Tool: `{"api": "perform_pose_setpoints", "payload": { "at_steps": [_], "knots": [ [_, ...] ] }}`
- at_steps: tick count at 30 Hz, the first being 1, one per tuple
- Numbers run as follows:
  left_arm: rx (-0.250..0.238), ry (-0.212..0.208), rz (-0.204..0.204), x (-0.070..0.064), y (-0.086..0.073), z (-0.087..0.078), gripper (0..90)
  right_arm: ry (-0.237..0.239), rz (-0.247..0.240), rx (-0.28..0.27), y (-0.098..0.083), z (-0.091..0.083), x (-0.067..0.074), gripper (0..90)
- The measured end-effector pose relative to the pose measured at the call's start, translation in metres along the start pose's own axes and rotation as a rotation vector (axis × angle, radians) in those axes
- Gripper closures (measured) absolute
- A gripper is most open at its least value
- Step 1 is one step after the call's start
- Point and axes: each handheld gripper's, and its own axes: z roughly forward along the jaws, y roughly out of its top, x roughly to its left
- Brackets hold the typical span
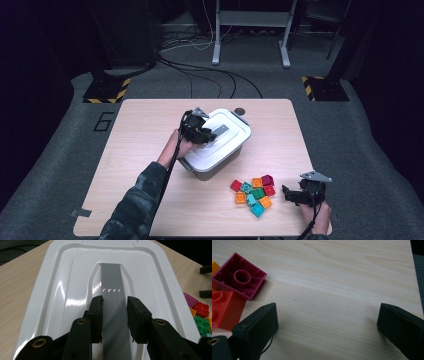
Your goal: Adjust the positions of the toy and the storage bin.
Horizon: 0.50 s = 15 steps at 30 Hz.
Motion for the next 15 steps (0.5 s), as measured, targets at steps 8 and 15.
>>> {"api": "perform_pose_setpoints", "payload": {
  "at_steps": [8, 15],
  "knots": [
    [0.001, -0.029, 0.032, 0.0, 0.006, 0.007, 66.2, 0.001, -0.002, 0.001, 0.0, 0.0, 0.0, 2.5],
    [0.011, -0.041, 0.053, 0.0, 0.013, 0.013, 66.2, 0.0, 0.0, 0.0, 0.0, 0.0, 0.0, 2.5]
  ]
}}
